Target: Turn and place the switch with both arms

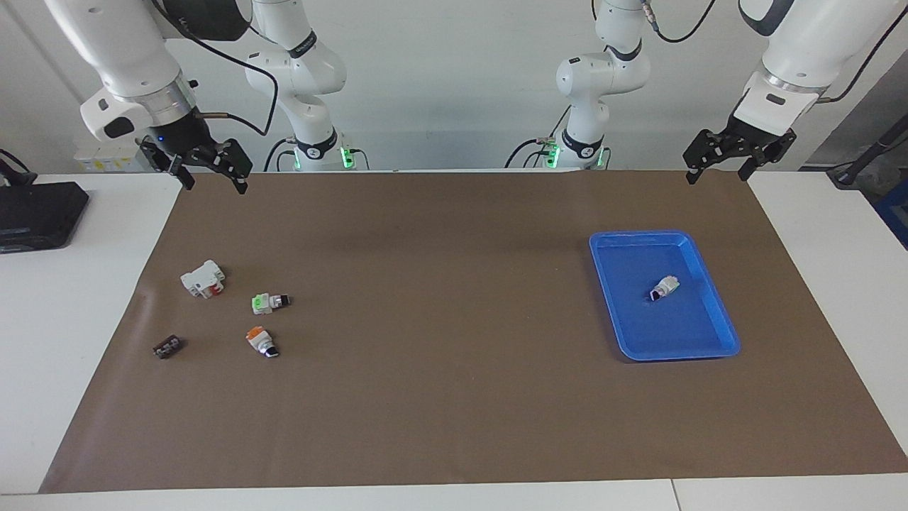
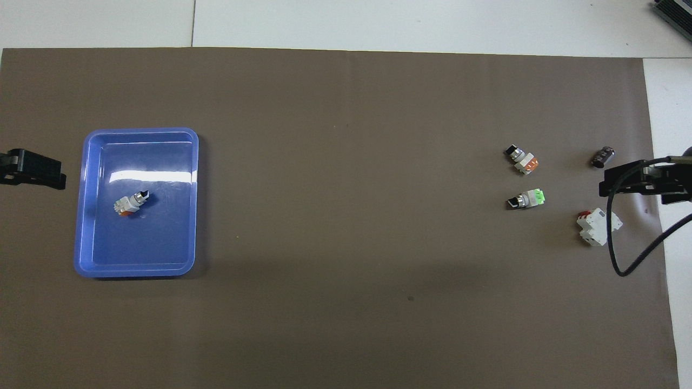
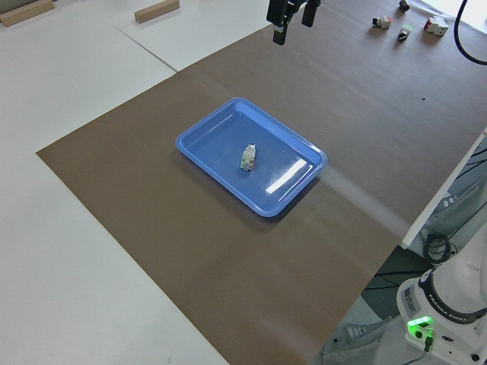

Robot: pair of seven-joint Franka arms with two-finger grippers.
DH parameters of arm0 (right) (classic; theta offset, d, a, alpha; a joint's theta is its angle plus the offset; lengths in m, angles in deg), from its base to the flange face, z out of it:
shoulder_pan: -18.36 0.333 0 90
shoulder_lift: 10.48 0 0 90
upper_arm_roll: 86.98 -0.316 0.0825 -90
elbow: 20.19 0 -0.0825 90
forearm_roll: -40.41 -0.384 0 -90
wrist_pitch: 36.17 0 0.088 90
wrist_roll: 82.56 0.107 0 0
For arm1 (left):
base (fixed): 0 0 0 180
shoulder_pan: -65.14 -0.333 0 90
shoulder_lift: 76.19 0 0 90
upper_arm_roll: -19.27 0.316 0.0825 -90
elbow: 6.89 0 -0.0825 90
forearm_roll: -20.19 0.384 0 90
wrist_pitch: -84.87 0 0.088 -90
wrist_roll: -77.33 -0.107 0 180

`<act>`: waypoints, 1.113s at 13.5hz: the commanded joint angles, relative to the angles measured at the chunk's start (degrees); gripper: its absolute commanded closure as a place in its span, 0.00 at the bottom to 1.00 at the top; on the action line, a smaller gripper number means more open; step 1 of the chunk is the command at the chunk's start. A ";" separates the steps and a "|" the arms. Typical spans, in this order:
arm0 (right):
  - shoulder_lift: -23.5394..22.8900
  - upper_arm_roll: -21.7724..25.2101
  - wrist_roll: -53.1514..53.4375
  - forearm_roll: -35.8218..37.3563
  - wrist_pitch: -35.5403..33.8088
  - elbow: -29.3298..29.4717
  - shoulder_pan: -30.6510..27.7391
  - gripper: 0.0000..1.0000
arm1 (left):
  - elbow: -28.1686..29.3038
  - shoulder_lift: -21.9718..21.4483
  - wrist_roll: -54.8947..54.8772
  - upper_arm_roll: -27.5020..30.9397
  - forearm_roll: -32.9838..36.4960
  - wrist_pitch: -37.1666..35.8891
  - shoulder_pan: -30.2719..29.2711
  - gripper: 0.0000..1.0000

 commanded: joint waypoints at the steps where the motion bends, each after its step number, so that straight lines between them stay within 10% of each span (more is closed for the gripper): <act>1: 1.69 -0.39 0.28 1.14 1.69 -2.17 -0.33 0.00 | 1.97 -1.58 0.41 -0.06 0.67 0.44 -0.21 0.00; 10: 1.86 -0.30 -0.42 0.96 4.67 -3.39 -1.73 0.00 | 1.88 -1.58 0.49 -0.06 0.67 0.44 -0.21 0.00; 15: 3.53 -0.30 14.04 0.52 17.23 -12.96 -3.76 0.00 | 1.88 -1.58 0.49 -0.06 0.67 0.44 -0.21 0.00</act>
